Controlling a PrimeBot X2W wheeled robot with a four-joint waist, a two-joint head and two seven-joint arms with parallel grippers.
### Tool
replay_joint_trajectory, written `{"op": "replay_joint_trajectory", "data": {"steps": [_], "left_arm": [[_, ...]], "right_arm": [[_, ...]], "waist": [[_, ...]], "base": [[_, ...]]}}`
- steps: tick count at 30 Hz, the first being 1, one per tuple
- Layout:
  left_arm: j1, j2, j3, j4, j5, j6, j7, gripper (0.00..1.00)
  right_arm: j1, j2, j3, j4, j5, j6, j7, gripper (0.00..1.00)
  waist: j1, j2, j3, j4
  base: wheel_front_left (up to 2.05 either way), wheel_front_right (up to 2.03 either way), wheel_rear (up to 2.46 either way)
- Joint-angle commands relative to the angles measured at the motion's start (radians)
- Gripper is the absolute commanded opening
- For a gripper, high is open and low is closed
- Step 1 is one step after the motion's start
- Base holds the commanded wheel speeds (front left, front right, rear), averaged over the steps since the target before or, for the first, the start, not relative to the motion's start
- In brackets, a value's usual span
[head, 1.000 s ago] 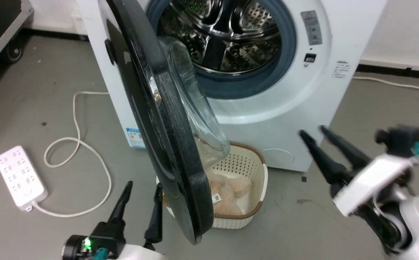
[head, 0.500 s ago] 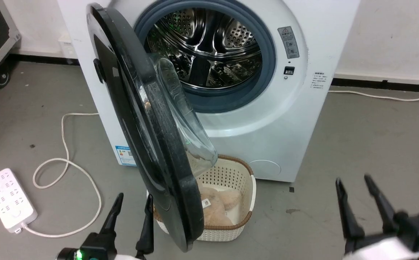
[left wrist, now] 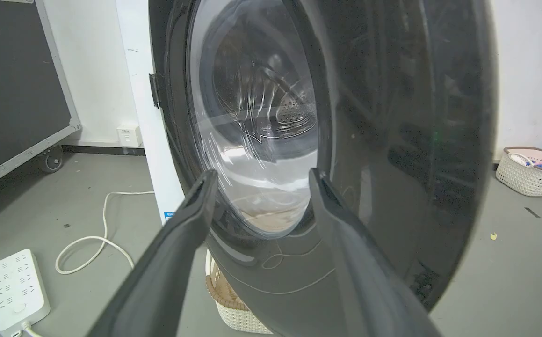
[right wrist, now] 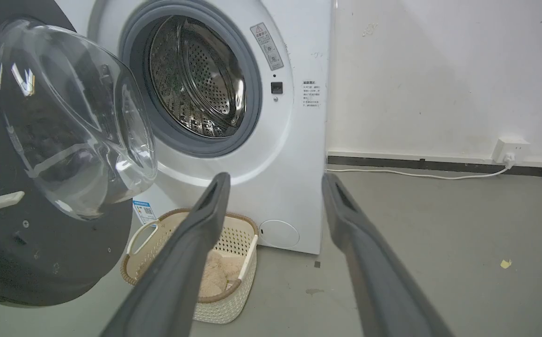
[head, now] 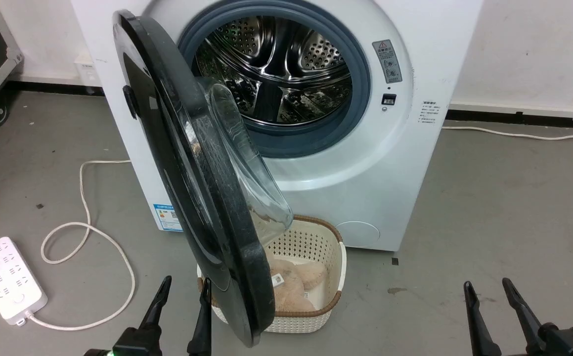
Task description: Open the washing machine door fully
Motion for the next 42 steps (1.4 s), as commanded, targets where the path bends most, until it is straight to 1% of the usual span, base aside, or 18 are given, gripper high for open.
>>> {"op": "replay_joint_trajectory", "data": {"steps": [1, 2, 3, 9, 11, 12, 13, 14, 19, 22, 25, 29, 34, 38, 42], "left_arm": [[0.003, -0.004, 0.000, -0.001, 0.008, 0.007, -0.006, 1.00], [0.003, -0.004, 0.000, -0.001, 0.008, 0.007, -0.006, 1.00], [0.000, -0.005, -0.005, -0.009, 0.011, 0.001, -0.006, 0.00], [-0.007, -0.005, 0.004, -0.026, 0.020, -0.001, -0.006, 0.00], [-0.016, -0.010, 0.032, -0.085, -0.017, 0.007, -0.006, 0.00], [-0.016, -0.010, 0.032, -0.085, -0.017, 0.007, -0.006, 0.00], [-0.031, -0.013, 0.058, -0.140, -0.030, 0.016, -0.006, 0.00], [-0.031, -0.013, 0.058, -0.140, -0.030, 0.016, -0.006, 0.00], [-0.096, -0.017, 0.120, -0.323, -0.085, 0.040, -0.006, 0.00], [-0.142, -0.018, 0.129, -0.441, -0.084, 0.045, -0.006, 0.00], [-0.177, -0.015, 0.113, -0.529, -0.062, 0.044, -0.004, 0.00], [-0.207, -0.014, 0.055, -0.602, -0.031, 0.038, 0.047, 0.00], [-0.206, -0.015, -0.080, -0.626, 0.017, 0.016, 0.115, 0.00], [-0.180, -0.017, -0.217, -0.585, 0.042, -0.003, 0.141, 0.00], [-0.141, -0.019, -0.330, -0.489, 0.027, 0.002, 0.164, 0.00]], "right_arm": [[0.007, 0.004, 0.001, 0.003, 0.010, 0.001, -0.009, 1.00], [0.007, 0.004, 0.001, 0.003, 0.010, 0.001, -0.009, 1.00], [0.003, 0.004, 0.003, 0.005, 0.011, 0.001, -0.012, 1.00], [-0.007, 0.004, 0.006, 0.007, 0.012, 0.001, -0.017, 1.00], [-0.012, 0.004, 0.008, 0.005, 0.012, 0.001, -0.019, 1.00], [-0.012, 0.004, 0.008, 0.005, 0.012, 0.001, -0.019, 1.00], [-0.013, 0.004, 0.007, 0.004, 0.012, 0.001, -0.019, 1.00], [-0.013, 0.004, 0.007, 0.004, 0.012, 0.001, -0.019, 1.00], [-0.015, 0.004, 0.015, -0.001, 0.007, 0.001, -0.018, 1.00], [-0.018, 0.004, 0.020, -0.003, 0.003, 0.001, -0.017, 1.00], [-0.019, 0.004, 0.020, -0.004, -0.003, 0.001, -0.018, 1.00], [-0.019, 0.004, 0.025, -0.002, -0.004, 0.001, -0.018, 1.00], [-0.024, 0.004, 0.028, 0.002, -0.004, 0.001, -0.019, 1.00], [-0.024, 0.004, 0.027, 0.008, -0.003, 0.001, -0.022, 1.00], [-0.024, 0.004, 0.029, 0.011, -0.002, 0.001, -0.024, 1.00]], "waist": [[-0.0001, -0.0001, 0.002, 0.001], [-0.0001, -0.0001, 0.002, 0.001], [-0.0001, -0.0001, 0.003, 0.002], [-0.0001, -0.0001, 0.005, 0.002], [-0.0001, -0.0001, 0.007, 0.003], [-0.0001, -0.0001, 0.007, 0.003], [-0.0001, -0.0001, 0.007, 0.005], [-0.0001, -0.0001, 0.007, 0.005], [-0.0001, -0.0001, 0.004, 0.008], [-0.0001, -0.0001, 0.002, 0.009], [-0.0001, -0.0001, 0.000, 0.012], [-0.0001, -0.0001, -0.001, 0.010], [-0.0001, -0.0001, 0.004, 0.004], [-0.0001, -0.0001, 0.010, 0.002], [-0.0001, -0.0001, 0.016, 0.001]], "base": [[0.00, 0.00, 0.00], [0.00, 0.00, 0.00], [0.00, 0.00, 0.00], [0.00, 0.00, 0.00], [0.00, 0.00, 0.00], [0.00, 0.00, 0.00], [0.00, 0.00, 0.00], [0.00, 0.00, 0.00], [0.00, 0.00, 0.00], [0.00, 0.00, 0.00], [0.00, 0.00, 0.00], [0.00, 0.00, 0.00], [0.00, 0.00, 0.00], [0.00, 0.00, 0.00], [0.00, 0.00, 0.00]]}}
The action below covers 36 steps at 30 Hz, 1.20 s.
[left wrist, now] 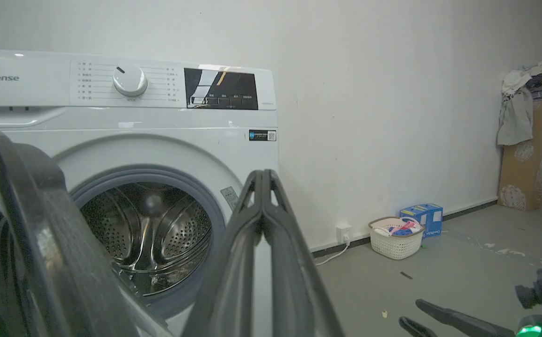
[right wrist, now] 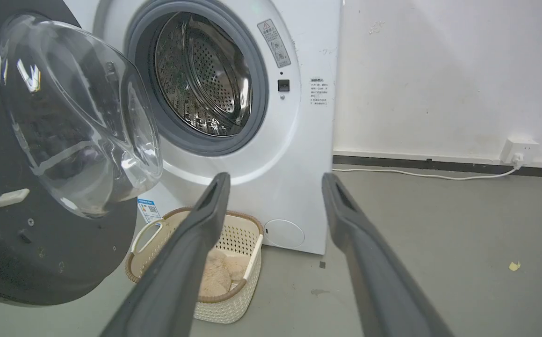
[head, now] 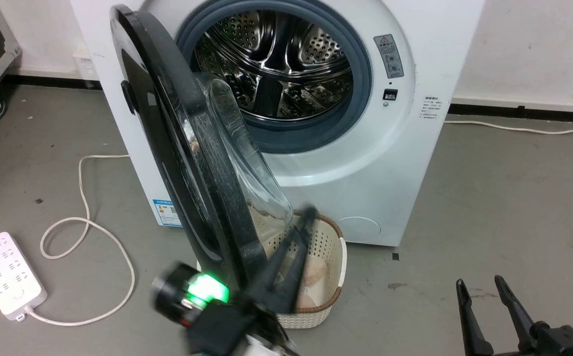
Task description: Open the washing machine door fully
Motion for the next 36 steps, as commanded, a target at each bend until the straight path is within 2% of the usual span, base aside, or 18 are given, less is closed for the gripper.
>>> {"op": "replay_joint_trajectory", "data": {"steps": [1, 7, 16, 19, 25, 36], "left_arm": [[0.023, 0.001, -0.030, 0.049, -0.011, 0.006, 0.010, 0.00], [0.061, 0.000, -0.088, 0.250, -0.048, 0.033, 0.042, 0.00], [0.028, 0.000, -0.031, 0.442, -0.094, 0.092, -0.003, 0.00], [0.021, 0.004, -0.021, 0.476, -0.101, 0.094, -0.011, 0.00], [0.040, 0.017, -0.014, 0.505, -0.117, 0.094, -0.016, 0.00], [0.073, 0.074, 0.053, 0.482, -0.145, 0.126, -0.007, 0.00]], "right_arm": [[-0.016, 0.004, 0.001, 0.005, -0.001, 0.001, -0.007, 1.00], [-0.023, 0.004, 0.010, 0.008, 0.001, 0.001, -0.009, 1.00], [-0.026, 0.004, 0.011, 0.012, 0.001, 0.001, -0.011, 1.00], [-0.026, 0.004, 0.017, 0.012, 0.002, 0.001, -0.011, 1.00], [-0.019, 0.004, 0.024, 0.010, 0.007, 0.001, -0.010, 1.00], [-0.005, 0.004, 0.037, 0.002, 0.005, 0.001, -0.008, 1.00]], "waist": [[0.0000, 0.0000, 0.003, -0.001], [0.0000, 0.0000, 0.011, -0.008], [0.0000, 0.0000, 0.031, -0.004], [0.0000, 0.0000, 0.034, 0.011], [0.0000, 0.0000, 0.020, 0.075], [0.0000, 0.0000, 0.010, 0.262]], "base": [[0.00, 0.00, 0.00], [0.00, 0.00, 0.00], [0.00, 0.00, 0.00], [0.00, 0.00, 0.00], [0.00, 0.00, 0.00], [0.00, 0.00, 0.00]]}}
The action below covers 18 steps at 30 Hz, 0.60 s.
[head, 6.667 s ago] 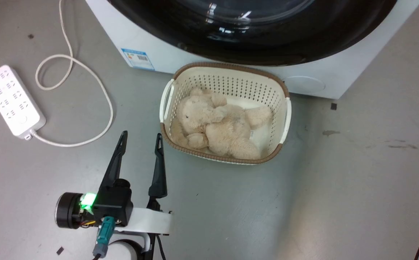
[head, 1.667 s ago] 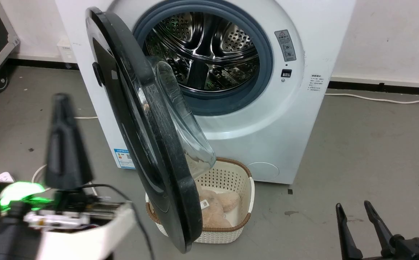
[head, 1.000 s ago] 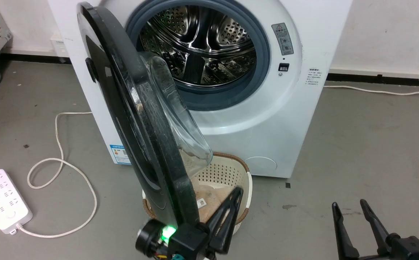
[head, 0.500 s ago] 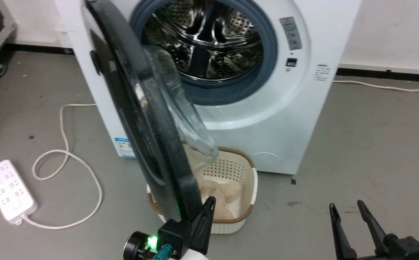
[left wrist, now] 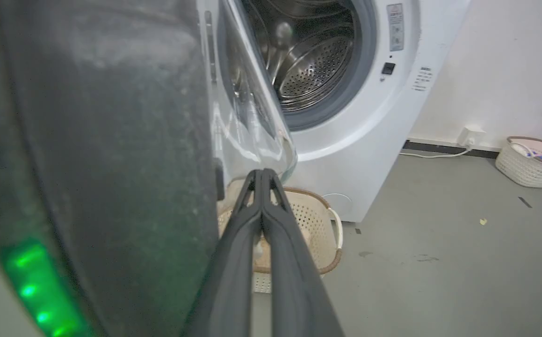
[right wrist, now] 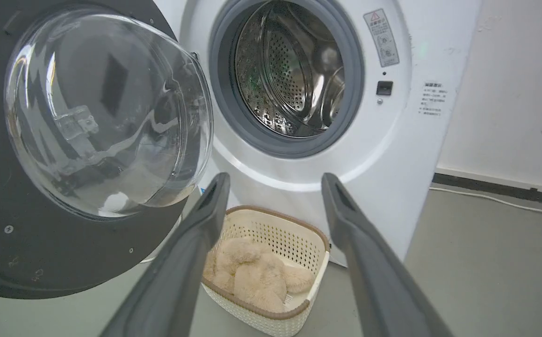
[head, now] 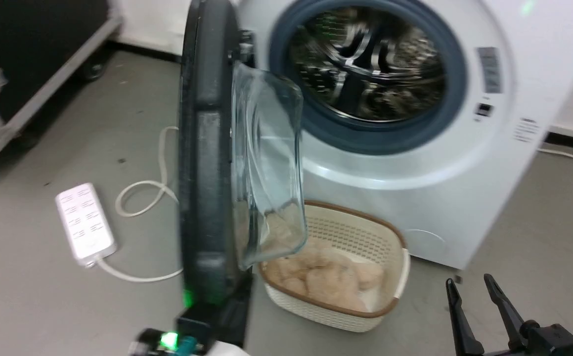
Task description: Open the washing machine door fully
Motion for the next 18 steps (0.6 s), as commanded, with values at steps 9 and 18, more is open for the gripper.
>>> {"op": "replay_joint_trajectory", "data": {"steps": [9, 18], "left_arm": [[-0.009, 0.098, 0.145, -0.052, -0.046, 0.052, 0.047, 0.00], [-0.092, 0.195, 0.283, -0.009, -0.111, 0.050, 0.077, 0.00]], "right_arm": [[-0.019, 0.003, 0.016, -0.029, -0.032, 0.001, 0.017, 1.00], [-0.056, 0.003, 0.034, -0.071, -0.086, 0.001, 0.054, 1.00]], "waist": [[0.0000, 0.0000, 0.077, 0.162], [0.0000, 0.0000, 0.174, 0.155]], "base": [[0.00, 0.00, 0.00], [0.00, 0.00, 0.00]]}}
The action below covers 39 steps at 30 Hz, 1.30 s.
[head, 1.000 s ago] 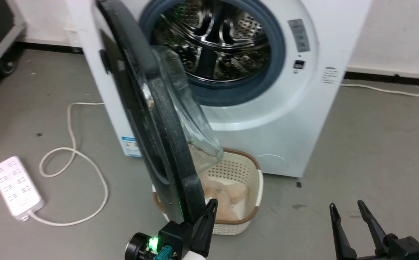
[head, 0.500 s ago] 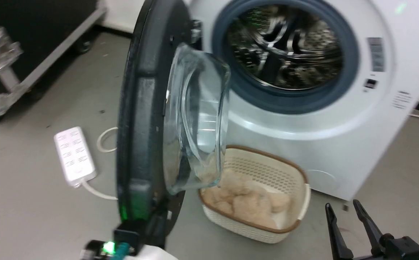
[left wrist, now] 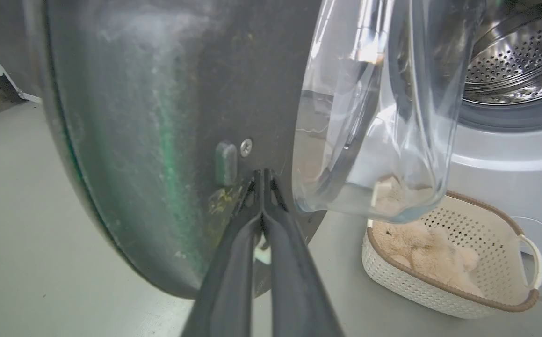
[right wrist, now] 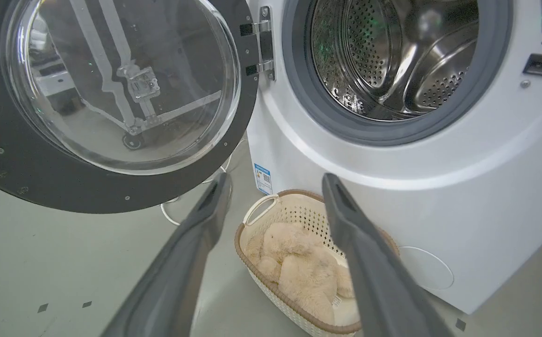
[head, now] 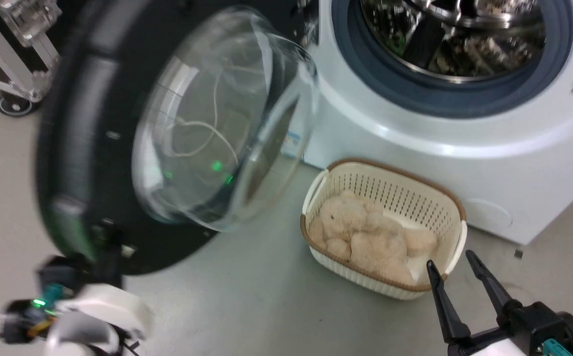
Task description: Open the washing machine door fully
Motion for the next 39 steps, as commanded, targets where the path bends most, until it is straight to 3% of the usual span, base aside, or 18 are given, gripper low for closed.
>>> {"op": "replay_joint_trajectory", "data": {"steps": [1, 13, 22, 30, 39], "left_arm": [[-0.041, 0.036, 0.050, 0.029, -0.023, 0.004, -0.005, 0.00], [-0.219, 0.158, 0.188, 0.251, -0.108, -0.043, -0.032, 0.00], [-0.285, 0.192, 0.188, 0.383, -0.099, -0.072, -0.109, 0.00], [-0.221, 0.129, 0.116, 0.270, -0.066, -0.099, -0.196, 0.00], [-0.018, -0.030, 0.071, -0.013, -0.078, -0.027, -0.221, 0.00]], "right_arm": [[-0.014, 0.002, -0.003, -0.015, -0.015, 0.001, 0.008, 1.00], [-0.035, 0.002, 0.002, -0.035, -0.042, 0.001, 0.027, 1.00], [-0.035, 0.002, -0.002, -0.020, -0.032, 0.001, 0.015, 1.00], [-0.026, 0.002, -0.016, 0.008, -0.003, 0.001, -0.020, 1.00], [-0.015, 0.002, -0.042, 0.003, 0.021, 0.001, -0.049, 1.00]], "waist": [[-0.0001, 0.0000, 0.047, -0.013], [-0.0001, 0.0000, 0.111, -0.058], [-0.0001, 0.0000, 0.077, -0.083], [-0.0001, 0.0000, -0.024, -0.134], [-0.0001, 0.0000, -0.125, -0.268]], "base": [[0.00, 0.00, 0.00], [0.00, 0.00, 0.00], [0.00, 0.00, 0.00], [0.00, 0.00, 0.00], [0.00, 0.00, 0.00]]}}
